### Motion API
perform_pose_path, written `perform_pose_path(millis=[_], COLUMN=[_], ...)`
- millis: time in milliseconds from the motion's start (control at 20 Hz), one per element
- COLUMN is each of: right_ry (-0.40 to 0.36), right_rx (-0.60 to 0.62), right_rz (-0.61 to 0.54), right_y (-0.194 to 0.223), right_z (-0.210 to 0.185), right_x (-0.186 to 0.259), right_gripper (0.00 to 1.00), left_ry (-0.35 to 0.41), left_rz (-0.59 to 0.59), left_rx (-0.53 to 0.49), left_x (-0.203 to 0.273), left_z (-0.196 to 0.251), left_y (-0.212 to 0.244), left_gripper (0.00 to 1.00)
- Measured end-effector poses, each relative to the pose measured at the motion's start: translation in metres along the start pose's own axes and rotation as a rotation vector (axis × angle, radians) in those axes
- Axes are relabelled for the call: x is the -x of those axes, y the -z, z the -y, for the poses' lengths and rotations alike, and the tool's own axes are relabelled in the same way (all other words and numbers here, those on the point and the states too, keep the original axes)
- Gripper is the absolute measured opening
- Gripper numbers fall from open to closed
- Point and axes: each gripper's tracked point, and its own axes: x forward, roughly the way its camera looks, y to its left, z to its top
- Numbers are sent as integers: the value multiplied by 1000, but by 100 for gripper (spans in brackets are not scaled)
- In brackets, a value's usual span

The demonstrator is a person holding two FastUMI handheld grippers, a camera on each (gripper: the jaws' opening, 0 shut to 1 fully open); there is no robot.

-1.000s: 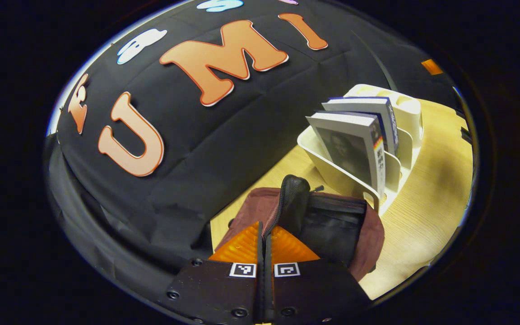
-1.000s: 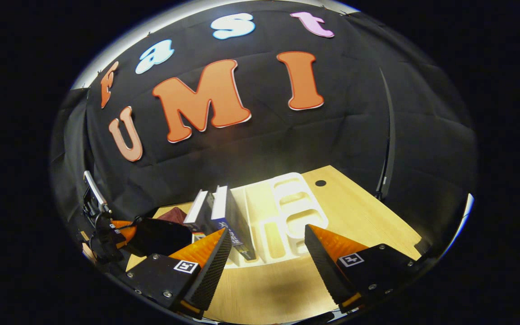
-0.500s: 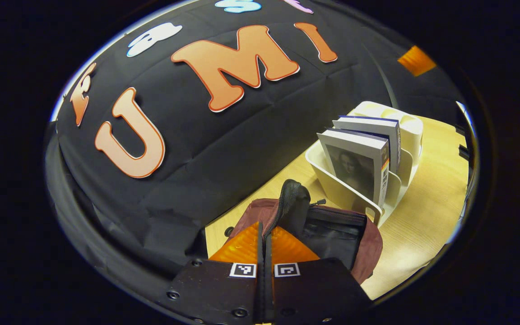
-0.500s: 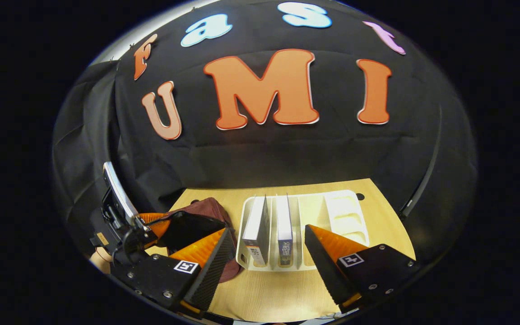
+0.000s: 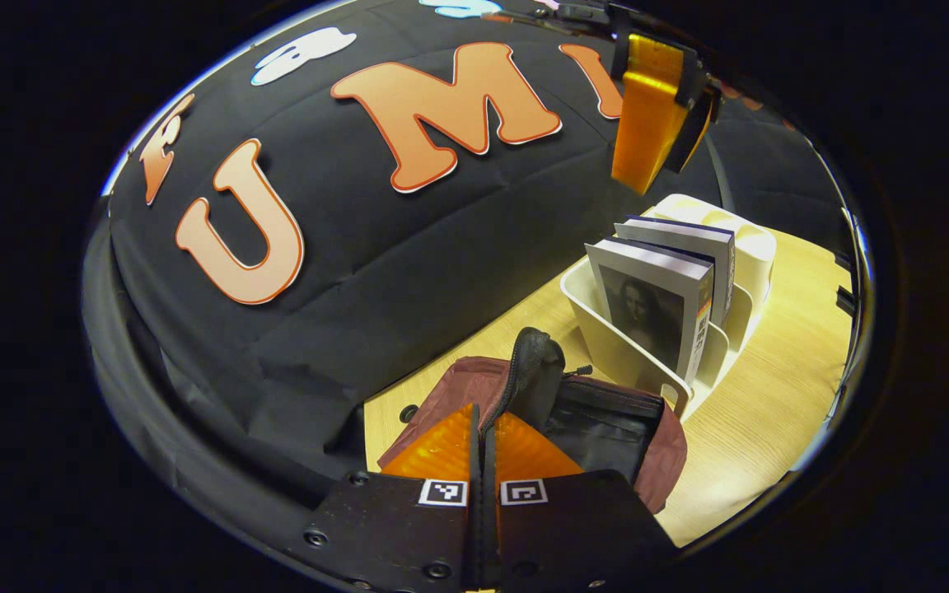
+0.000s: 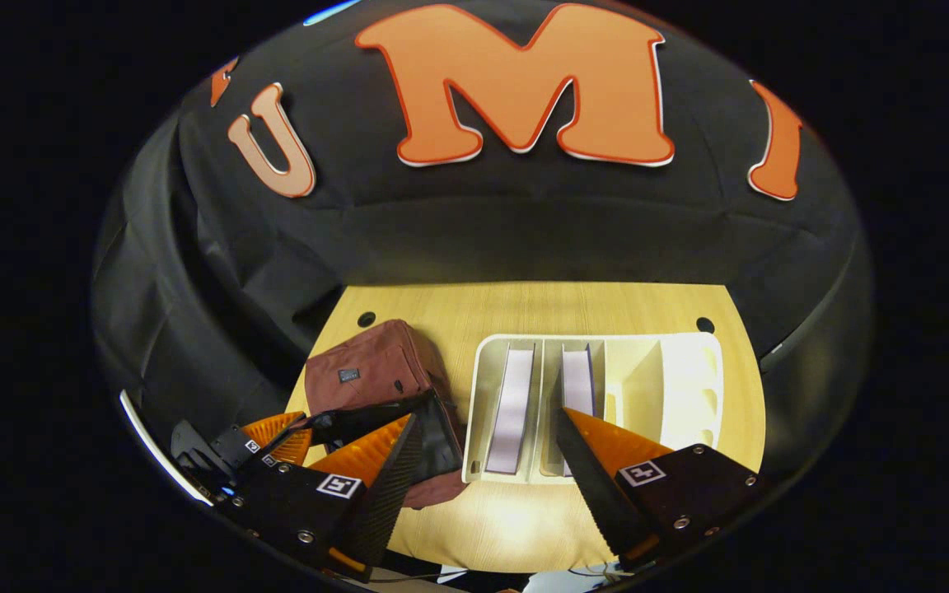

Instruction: Open the schoolbag, grab two books from the bookshelf and put them into the schoolbag.

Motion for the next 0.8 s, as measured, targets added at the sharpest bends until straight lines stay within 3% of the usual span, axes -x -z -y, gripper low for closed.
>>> perform_pose_path(millis=[250, 700, 800], right_ry=[52, 61, 99], right_rx=[10, -54, -45], right_rz=[-149, -248, -251], right_y=[16, 31, 35], right_z=[11, 4, 12], right_x=[-52, -99, -112], right_gripper=[98, 98, 97], left_ry=[-1, 8, 9], left_rz=[-5, -15, -19], left_rx=[24, 61, 66], left_x=[-1, -1, 2], left_z=[-1, -6, -6], left_y=[4, 13, 12], left_gripper=[1, 1, 1])
